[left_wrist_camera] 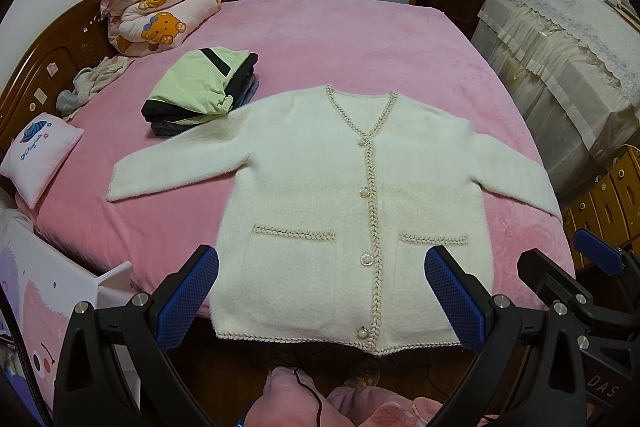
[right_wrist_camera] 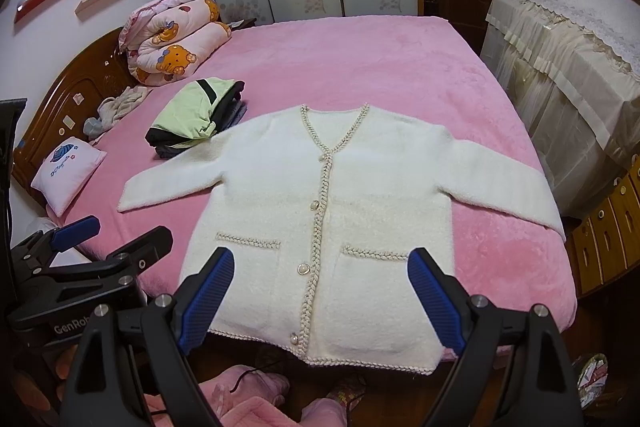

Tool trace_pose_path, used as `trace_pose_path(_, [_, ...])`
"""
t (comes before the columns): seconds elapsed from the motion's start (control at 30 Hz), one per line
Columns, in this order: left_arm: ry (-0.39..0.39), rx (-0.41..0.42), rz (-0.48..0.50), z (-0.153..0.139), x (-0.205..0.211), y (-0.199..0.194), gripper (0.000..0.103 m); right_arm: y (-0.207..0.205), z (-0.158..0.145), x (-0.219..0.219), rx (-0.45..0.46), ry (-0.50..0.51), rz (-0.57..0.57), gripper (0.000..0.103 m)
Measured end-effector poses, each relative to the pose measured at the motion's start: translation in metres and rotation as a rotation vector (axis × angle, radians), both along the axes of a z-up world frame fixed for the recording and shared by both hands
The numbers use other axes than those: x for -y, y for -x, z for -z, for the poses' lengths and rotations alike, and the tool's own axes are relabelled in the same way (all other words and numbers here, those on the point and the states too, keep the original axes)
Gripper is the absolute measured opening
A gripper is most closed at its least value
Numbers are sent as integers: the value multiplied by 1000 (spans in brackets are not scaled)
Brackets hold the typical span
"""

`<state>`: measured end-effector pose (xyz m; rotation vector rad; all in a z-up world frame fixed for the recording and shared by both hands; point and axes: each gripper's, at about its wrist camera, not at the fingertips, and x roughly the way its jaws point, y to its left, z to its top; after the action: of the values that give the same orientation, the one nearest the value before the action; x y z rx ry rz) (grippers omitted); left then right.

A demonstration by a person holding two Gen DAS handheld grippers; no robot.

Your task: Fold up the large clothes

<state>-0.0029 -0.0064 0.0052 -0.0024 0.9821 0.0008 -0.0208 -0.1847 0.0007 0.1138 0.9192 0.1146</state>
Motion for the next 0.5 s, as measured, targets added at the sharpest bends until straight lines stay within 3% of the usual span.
trace_pose_path(0.3, [-15, 5, -20, 0, 5, 12, 102, 5, 1, 5, 6, -10, -26, 89])
trace_pose_path(0.5, [38, -40, -9, 10, 6, 21, 102, 18, -2, 7, 37, -31, -39, 89])
